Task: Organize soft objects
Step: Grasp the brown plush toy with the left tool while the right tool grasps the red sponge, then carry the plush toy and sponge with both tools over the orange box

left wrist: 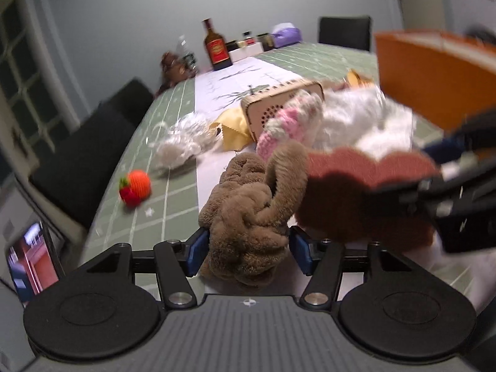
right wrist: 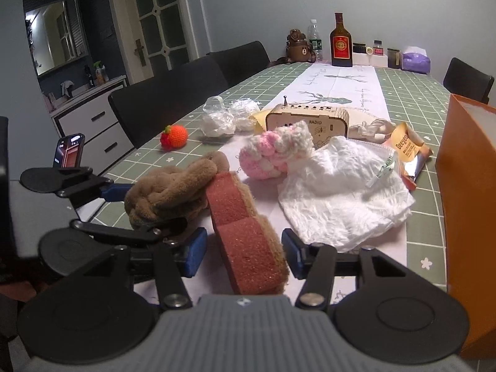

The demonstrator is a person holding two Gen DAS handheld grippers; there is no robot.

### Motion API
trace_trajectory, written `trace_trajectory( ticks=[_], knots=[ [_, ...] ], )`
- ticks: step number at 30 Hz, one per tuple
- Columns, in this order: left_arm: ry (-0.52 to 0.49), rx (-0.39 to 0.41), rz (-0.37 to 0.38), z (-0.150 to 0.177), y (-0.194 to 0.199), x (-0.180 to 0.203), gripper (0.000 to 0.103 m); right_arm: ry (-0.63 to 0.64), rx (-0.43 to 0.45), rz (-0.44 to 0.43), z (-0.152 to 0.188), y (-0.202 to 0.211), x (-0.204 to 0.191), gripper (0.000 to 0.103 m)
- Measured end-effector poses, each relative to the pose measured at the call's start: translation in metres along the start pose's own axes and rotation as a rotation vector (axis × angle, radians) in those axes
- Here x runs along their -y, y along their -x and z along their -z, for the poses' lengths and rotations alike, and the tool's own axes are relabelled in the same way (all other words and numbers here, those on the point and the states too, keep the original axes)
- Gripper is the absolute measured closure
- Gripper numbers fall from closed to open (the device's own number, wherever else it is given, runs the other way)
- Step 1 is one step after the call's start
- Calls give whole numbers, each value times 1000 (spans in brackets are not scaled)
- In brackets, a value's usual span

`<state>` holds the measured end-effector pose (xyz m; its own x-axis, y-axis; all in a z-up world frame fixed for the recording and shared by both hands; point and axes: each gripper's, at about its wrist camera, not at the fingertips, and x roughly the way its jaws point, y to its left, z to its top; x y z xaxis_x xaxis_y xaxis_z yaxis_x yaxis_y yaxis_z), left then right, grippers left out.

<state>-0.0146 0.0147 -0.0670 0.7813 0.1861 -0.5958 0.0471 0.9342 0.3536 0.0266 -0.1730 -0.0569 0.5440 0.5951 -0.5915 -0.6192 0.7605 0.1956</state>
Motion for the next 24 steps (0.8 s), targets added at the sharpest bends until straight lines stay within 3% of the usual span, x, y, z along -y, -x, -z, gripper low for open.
trace_trajectory(
  ticks=[6, 8, 13, 24],
  knots=[
    [-103, 99, -52, 5, -7, 13, 34, -3, -6, 21, 3, 3, 0, 63],
    [-96, 104, -68, 5, -9, 15, 53, -9, -12, 22, 4, 2, 1, 68],
    [35, 94, -34, 0, -7, 1, 74, -14, -10, 12, 4, 2, 0, 71],
    [143, 185, 0, -30, 46, -26, 76, 10, 114, 77, -25, 46, 7, 72]
  ],
)
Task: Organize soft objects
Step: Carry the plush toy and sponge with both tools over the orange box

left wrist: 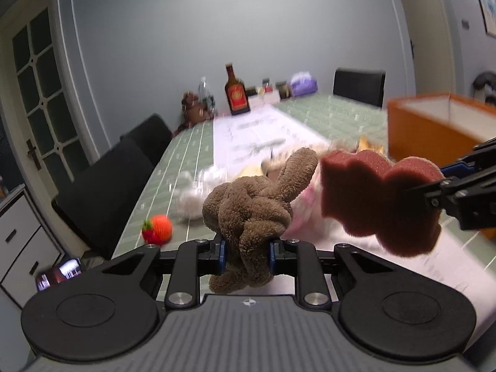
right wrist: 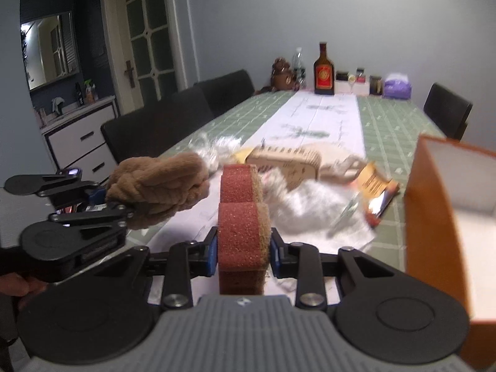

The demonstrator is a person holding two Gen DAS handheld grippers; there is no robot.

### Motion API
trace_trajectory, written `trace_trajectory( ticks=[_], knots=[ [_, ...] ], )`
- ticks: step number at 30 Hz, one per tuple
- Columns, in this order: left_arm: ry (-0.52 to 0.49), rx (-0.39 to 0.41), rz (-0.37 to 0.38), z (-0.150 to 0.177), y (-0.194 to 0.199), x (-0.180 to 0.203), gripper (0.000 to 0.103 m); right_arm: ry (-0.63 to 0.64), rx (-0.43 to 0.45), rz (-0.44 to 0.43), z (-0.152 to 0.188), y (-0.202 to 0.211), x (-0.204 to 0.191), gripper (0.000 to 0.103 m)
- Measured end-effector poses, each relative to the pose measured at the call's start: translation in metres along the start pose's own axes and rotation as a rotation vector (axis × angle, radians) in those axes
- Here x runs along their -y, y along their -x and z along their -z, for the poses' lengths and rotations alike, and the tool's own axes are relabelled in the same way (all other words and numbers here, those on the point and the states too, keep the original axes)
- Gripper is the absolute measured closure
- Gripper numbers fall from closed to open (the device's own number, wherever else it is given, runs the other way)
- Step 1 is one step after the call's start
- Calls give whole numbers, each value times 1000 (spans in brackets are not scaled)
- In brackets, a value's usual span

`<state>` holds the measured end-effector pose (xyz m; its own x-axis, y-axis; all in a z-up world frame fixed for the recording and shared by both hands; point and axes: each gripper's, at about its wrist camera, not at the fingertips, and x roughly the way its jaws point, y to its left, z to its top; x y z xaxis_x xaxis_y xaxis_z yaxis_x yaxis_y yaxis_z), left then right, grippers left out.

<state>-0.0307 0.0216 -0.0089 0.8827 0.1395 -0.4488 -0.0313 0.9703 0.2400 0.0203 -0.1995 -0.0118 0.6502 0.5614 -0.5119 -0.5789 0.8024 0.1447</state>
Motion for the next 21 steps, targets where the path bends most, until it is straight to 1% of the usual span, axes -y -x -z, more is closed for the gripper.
trace_trajectory(
  ticks=[4, 5, 7, 9, 11, 14, 16, 18, 21],
  knots=[
    [-17, 81, 41, -31, 20, 8, 76, -16, 80, 61, -20, 26, 17, 72],
    [-29, 97, 61, -39, 23, 12, 76, -29, 101, 87, -24, 34, 24, 72],
    [-52, 124, 129, -56, 26, 24, 76, -47, 125, 148, -31, 48, 38, 72],
    [-88, 155, 184, -72, 28, 40, 76, -65, 133, 212, -35, 61, 56, 72],
    [-142, 180, 219, -86, 29, 61, 76, -87, 129, 271, -37, 74, 75, 72],
    [-195, 178, 316, -106, 21, 91, 76, -98, 96, 360, -38, 90, 103, 72],
    [-239, 160, 390, -116, 13, 113, 76, -109, 51, 396, -36, 96, 123, 72],
    [-286, 128, 456, -125, 6, 134, 76, -137, -17, 411, -33, 95, 146, 72],
    [-374, 36, 551, -133, -9, 167, 76, -169, -119, 396, -26, 88, 174, 72]
  ],
)
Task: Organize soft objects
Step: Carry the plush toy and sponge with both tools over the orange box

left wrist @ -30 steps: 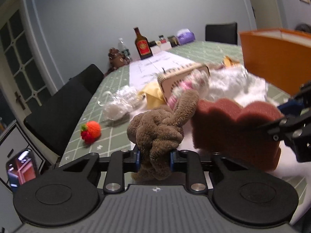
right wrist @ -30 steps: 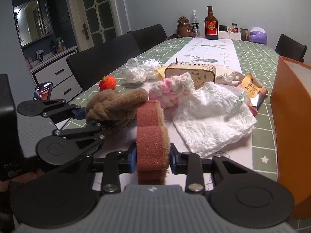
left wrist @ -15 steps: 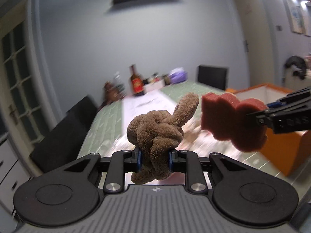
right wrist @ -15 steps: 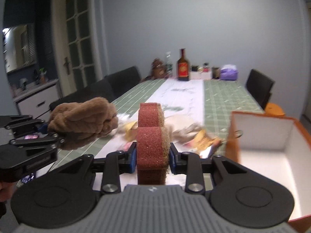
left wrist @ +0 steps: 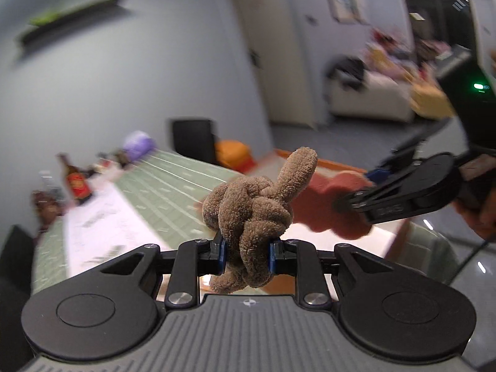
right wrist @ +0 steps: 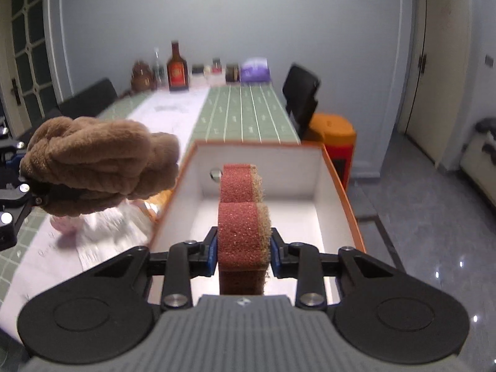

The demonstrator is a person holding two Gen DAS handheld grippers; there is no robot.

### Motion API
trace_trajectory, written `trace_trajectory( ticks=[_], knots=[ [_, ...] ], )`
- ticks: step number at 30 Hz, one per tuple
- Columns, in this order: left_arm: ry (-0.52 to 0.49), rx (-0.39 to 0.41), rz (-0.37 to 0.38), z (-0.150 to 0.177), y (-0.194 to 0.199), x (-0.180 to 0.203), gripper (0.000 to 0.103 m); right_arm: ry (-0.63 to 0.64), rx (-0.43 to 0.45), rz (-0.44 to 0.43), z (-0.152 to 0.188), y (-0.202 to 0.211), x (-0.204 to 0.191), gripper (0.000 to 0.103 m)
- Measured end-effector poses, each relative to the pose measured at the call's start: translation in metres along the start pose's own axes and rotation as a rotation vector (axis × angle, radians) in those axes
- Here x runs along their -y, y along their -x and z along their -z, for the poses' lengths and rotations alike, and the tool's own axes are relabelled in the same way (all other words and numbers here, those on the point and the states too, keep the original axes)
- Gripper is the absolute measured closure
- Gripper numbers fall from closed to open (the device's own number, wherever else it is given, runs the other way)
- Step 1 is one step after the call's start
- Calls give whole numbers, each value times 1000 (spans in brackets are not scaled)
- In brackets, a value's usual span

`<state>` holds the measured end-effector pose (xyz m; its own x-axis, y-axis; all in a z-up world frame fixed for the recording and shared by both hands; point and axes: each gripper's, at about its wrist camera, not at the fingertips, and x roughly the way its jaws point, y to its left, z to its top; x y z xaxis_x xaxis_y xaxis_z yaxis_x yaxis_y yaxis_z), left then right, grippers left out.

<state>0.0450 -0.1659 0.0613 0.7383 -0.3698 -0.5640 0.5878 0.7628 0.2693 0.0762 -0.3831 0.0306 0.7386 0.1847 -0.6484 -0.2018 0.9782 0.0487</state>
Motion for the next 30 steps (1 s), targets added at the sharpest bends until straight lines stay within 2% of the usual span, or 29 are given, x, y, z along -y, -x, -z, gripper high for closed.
trace_trajectory(
  ticks=[2, 5, 9, 14, 18, 23, 28, 29, 30],
  knots=[
    [-38, -53, 49, -7, -19, 7, 76, -4, -64, -12, 0, -13, 12, 72],
    [-89, -124, 80, -17, -45, 18, 76, -3, -139, -25, -1, -32, 25, 72],
    [-176, -195, 83, -20, -71, 35, 76, 20, -204, -35, -1, -50, 30, 71],
    [-316, -246, 61, -16, -92, 54, 76, 84, -245, -26, 1, -62, 34, 71],
    [-390, -316, 93, -10, -107, 64, 75, 76, -300, -56, 1, -68, 42, 70],
    [-415, -368, 140, -5, -114, 68, 71, 53, -328, -90, 3, -66, 47, 65],
    [-345, -422, 236, -2, -119, 56, 61, 58, -350, -107, 5, -64, 46, 59],
    [-326, -427, 247, -2, -120, 52, 60, 65, -350, -105, 5, -63, 46, 54],
    [-313, -422, 255, -2, -118, 47, 52, 66, -348, -105, 5, -61, 45, 51]
  ],
)
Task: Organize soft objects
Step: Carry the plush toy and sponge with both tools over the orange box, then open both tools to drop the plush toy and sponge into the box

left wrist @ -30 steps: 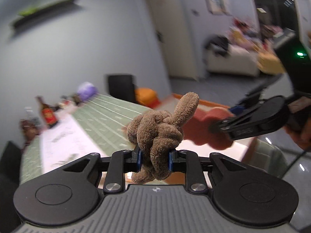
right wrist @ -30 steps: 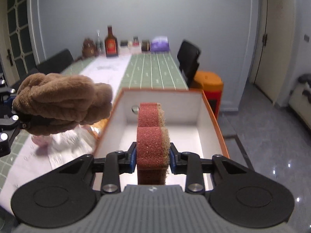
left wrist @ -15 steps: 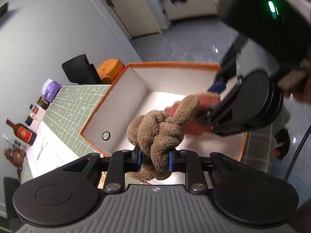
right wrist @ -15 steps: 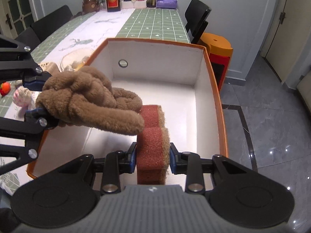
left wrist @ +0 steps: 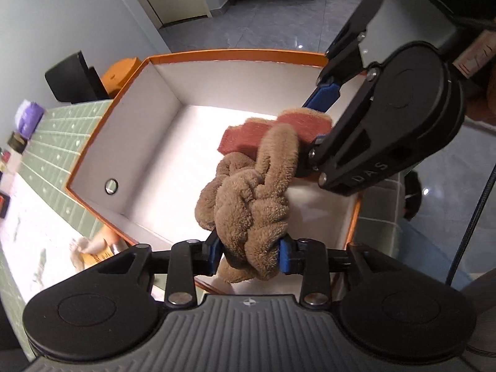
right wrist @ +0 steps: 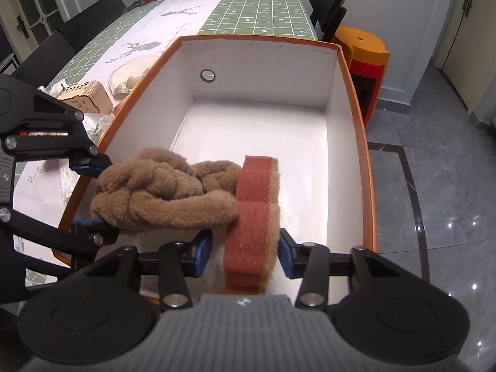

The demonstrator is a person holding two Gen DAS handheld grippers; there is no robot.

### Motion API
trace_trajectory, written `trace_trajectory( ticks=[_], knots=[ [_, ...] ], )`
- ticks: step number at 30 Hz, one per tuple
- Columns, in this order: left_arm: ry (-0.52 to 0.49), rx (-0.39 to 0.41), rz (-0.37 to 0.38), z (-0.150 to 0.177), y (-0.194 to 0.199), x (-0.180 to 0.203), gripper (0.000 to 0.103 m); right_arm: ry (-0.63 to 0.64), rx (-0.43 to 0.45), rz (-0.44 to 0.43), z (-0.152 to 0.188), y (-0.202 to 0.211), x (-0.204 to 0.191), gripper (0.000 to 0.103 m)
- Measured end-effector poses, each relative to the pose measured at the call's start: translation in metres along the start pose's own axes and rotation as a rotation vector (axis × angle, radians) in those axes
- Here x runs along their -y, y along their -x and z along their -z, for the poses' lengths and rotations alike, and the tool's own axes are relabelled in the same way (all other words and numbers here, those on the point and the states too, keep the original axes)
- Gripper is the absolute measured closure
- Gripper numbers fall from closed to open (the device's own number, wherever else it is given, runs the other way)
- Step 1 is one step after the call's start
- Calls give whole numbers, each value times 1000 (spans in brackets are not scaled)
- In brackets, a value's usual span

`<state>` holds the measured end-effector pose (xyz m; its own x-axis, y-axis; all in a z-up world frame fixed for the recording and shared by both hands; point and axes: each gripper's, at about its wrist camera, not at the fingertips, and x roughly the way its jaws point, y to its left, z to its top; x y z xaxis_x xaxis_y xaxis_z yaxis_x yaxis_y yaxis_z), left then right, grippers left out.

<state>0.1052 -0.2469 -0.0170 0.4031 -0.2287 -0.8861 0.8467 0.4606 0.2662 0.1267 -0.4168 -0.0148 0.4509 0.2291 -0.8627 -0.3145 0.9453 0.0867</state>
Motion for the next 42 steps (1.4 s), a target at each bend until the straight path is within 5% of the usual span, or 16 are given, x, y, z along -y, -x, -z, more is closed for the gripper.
trace_trajectory(
  ticks=[3, 15, 21, 27, 31, 36, 42],
  knots=[
    [19, 33, 30, 3, 8, -4, 35, 6, 8, -7, 1, 6, -3, 43],
    [119, 159, 26, 19, 45, -14, 35, 20, 45, 52, 1, 29, -20, 39],
    [263, 317, -40, 51, 82, -26, 35, 20, 154, 42, 0, 56, -41, 39],
    [489, 489, -154, 103, 119, -45, 38, 46, 366, -55, 5, 76, -84, 38],
    [603, 531, -281, 137, 133, -48, 38, 37, 469, -140, 6, 75, -120, 31],
    [743, 536, -350, 182, 132, -48, 38, 27, 521, -231, 10, 51, -166, 31],
    [882, 492, -407, 237, 126, -50, 40, 4, 491, -259, 14, 3, -202, 27]
  ],
)
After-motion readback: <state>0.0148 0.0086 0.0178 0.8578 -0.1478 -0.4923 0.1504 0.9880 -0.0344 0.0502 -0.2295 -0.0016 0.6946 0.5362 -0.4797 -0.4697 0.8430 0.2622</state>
